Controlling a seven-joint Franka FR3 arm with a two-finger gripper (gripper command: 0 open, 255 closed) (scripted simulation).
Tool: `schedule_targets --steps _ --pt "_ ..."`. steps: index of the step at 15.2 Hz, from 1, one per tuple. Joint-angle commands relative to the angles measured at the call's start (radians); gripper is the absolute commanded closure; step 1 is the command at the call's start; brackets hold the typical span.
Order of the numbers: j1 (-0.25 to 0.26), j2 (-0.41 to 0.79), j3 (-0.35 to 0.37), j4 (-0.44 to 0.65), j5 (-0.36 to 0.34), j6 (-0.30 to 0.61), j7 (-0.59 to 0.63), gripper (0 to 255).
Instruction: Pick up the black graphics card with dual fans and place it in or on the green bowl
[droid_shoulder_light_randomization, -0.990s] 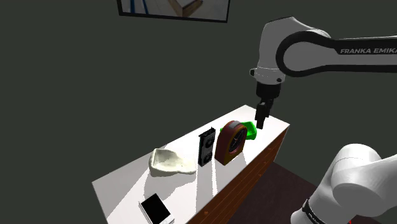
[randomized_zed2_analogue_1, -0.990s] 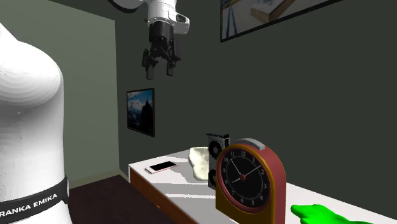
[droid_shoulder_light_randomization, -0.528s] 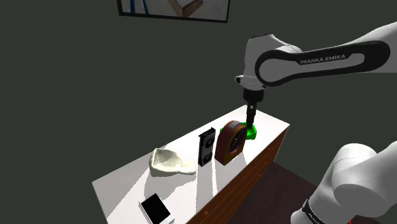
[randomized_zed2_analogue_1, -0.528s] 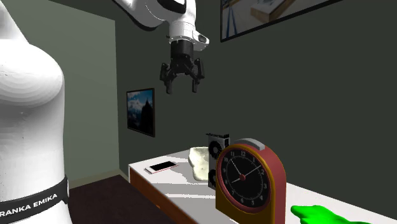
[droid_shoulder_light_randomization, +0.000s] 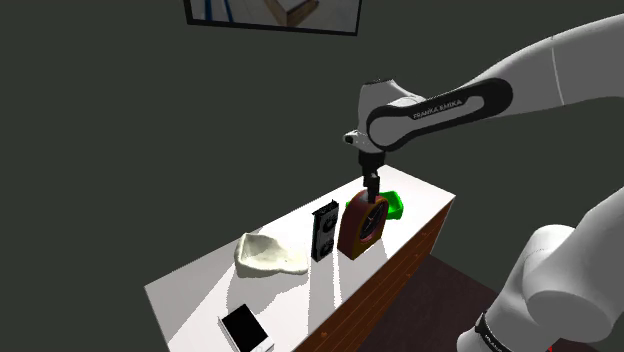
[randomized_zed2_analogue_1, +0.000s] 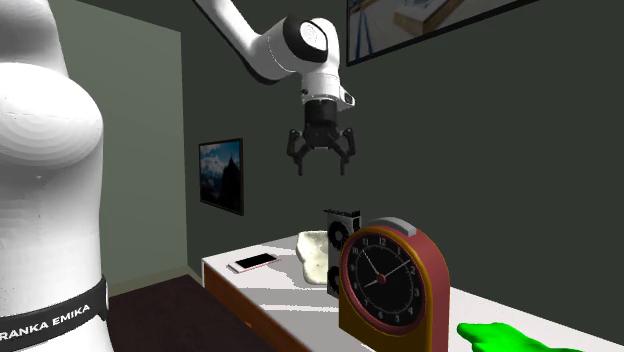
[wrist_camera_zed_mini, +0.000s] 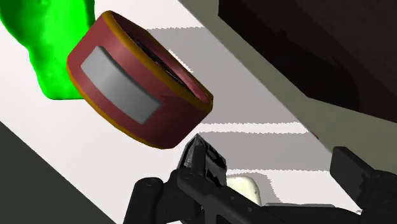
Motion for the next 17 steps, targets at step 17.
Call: schedule_targets --steps 17 --pt "0.020 0.496 0.003 0.257 0.042 0.270 -0.447 0"
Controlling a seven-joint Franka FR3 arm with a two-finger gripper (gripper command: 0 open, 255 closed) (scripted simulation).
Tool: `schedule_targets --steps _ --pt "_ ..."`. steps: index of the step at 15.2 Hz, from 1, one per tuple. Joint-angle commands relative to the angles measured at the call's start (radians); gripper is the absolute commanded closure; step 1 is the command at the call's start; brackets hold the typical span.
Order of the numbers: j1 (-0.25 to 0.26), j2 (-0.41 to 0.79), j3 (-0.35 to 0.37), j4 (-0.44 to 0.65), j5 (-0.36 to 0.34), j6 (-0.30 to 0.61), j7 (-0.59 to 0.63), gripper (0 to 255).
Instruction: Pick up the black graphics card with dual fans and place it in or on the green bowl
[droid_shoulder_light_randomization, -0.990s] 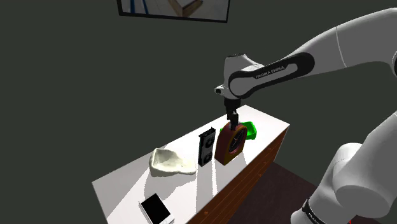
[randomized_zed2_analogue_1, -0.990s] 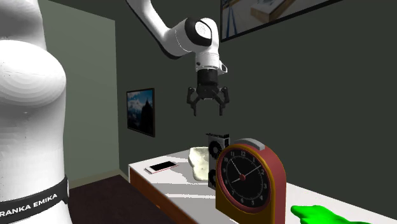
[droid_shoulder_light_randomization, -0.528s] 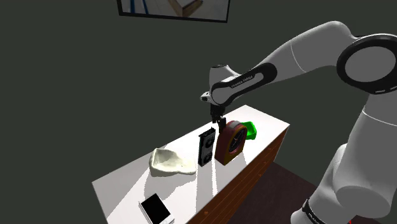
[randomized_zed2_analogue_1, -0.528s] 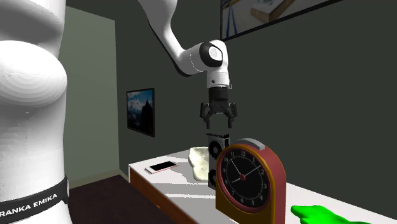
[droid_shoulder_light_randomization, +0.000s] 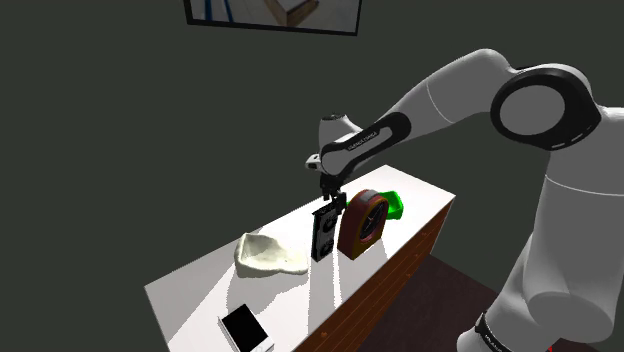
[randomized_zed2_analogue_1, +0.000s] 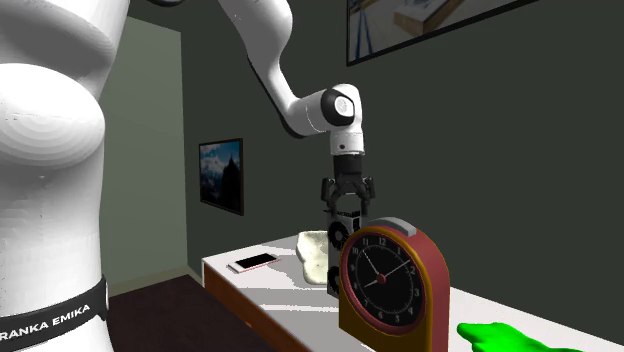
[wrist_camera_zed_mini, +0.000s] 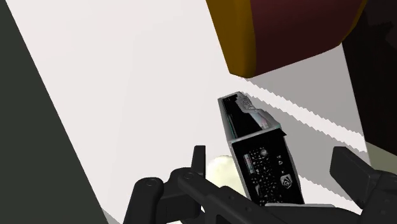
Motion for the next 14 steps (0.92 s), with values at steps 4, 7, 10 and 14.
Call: schedule_targets --steps 4,7,10,14 --pt "-0.003 0.032 0.000 -0.014 0.001 0.046 0.000 0" --pt "-0.003 0.032 0.000 -0.014 0.001 0.046 0.000 0" --pt "-0.003 0.032 0.000 -0.014 0.001 0.046 0.000 0" --pt "-0.003 0.032 0.000 -0.014 0.001 0.046 0.000 255"
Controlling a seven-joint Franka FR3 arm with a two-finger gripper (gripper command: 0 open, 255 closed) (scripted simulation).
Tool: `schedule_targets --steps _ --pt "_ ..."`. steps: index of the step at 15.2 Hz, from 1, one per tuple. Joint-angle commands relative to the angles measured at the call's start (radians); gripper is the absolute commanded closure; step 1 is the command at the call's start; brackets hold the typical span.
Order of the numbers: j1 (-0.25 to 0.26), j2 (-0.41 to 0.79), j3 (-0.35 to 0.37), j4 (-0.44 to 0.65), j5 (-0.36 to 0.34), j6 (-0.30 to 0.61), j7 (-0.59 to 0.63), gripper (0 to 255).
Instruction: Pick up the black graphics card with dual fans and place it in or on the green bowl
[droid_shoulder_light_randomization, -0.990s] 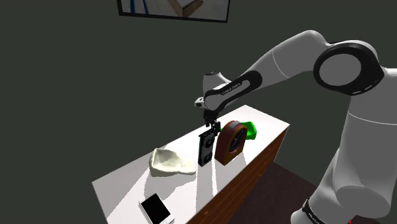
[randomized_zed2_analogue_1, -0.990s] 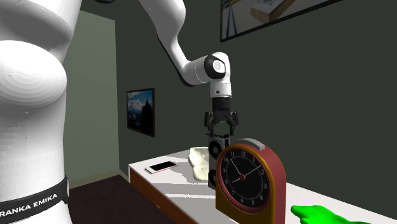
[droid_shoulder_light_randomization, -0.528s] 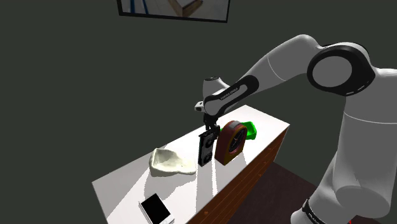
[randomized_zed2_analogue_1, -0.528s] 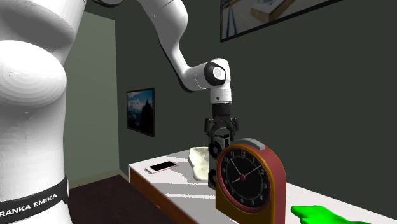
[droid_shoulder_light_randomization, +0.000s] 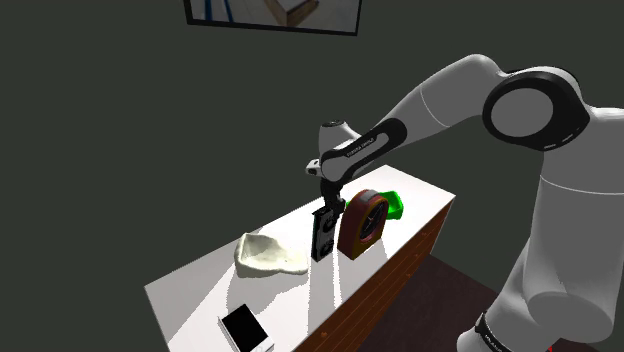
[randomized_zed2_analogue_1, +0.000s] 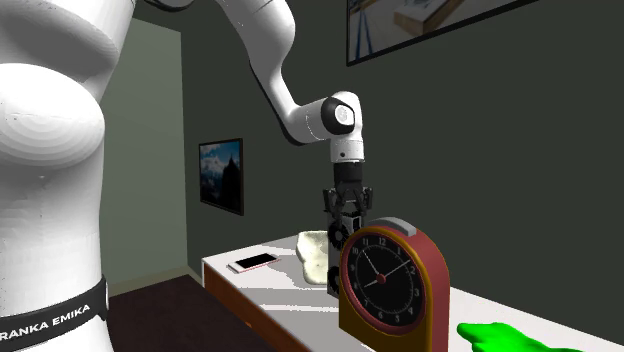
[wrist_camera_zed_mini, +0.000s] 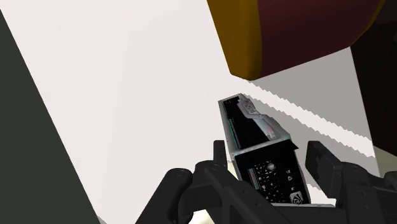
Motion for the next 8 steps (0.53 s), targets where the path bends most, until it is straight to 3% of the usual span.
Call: schedule_targets --steps 1,8 --pt "0.000 0.000 0.000 0.000 0.000 0.000 0.000 255" --pt "0.001 -0.018 0.000 0.005 -0.001 -0.023 -0.001 255"
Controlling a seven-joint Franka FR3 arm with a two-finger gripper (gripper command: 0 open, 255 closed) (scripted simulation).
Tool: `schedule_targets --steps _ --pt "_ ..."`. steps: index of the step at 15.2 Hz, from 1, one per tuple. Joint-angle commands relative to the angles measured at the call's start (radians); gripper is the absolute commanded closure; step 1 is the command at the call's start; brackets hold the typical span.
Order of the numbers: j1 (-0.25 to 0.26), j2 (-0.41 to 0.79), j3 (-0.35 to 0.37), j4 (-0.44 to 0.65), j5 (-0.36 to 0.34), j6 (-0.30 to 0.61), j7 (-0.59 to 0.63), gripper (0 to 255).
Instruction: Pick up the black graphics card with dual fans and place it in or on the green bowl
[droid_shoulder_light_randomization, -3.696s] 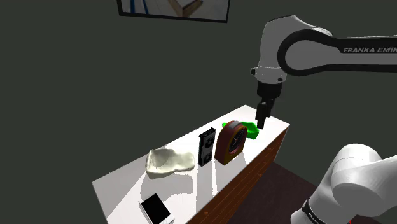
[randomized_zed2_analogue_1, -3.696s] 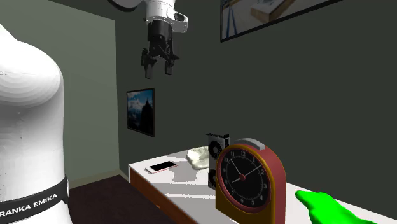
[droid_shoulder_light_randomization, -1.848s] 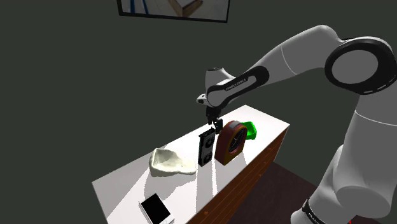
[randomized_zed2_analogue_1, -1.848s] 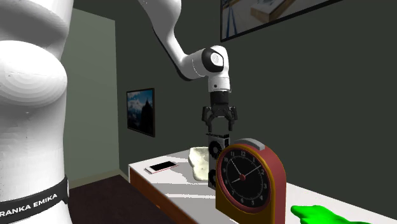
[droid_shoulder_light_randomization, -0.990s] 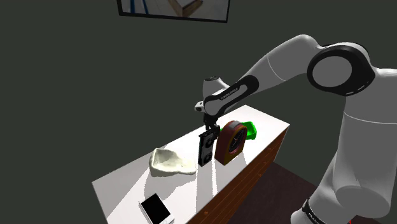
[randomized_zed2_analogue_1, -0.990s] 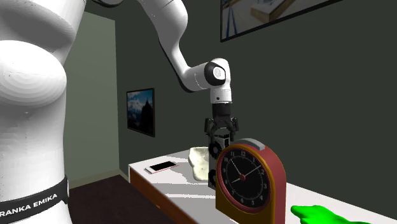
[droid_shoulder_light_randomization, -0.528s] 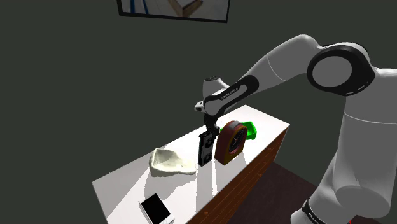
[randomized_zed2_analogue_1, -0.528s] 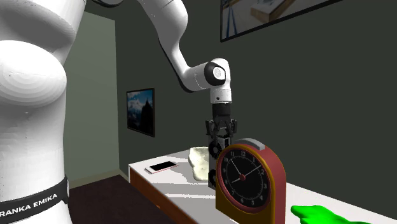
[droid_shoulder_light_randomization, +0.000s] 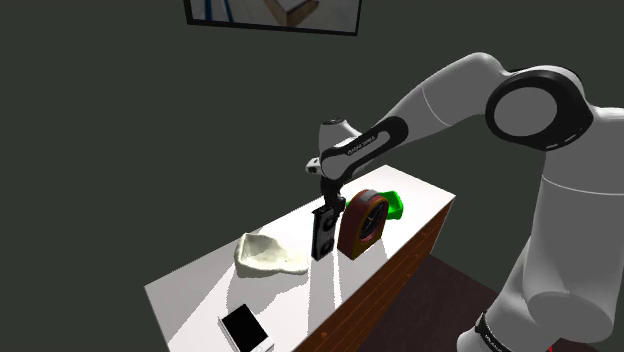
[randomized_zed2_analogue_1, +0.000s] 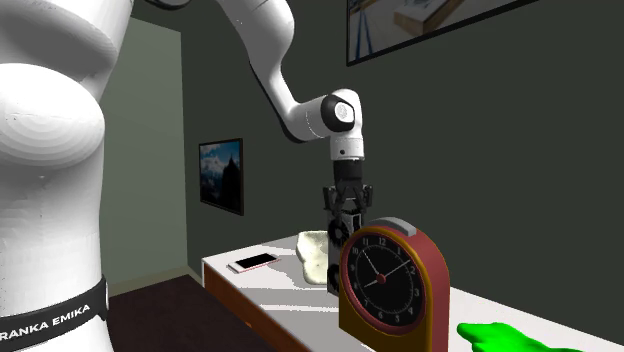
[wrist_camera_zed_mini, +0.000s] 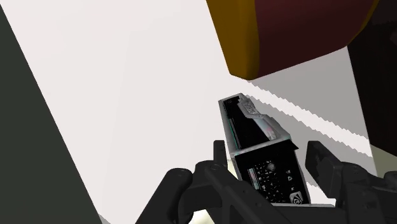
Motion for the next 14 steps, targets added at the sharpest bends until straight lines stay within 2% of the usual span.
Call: schedule_targets --steps 1,14 --pt "0.000 -0.016 0.000 0.005 0.000 -0.020 -0.001 255" --pt "0.004 -0.113 -0.001 0.066 -0.003 -0.177 -0.010 255"
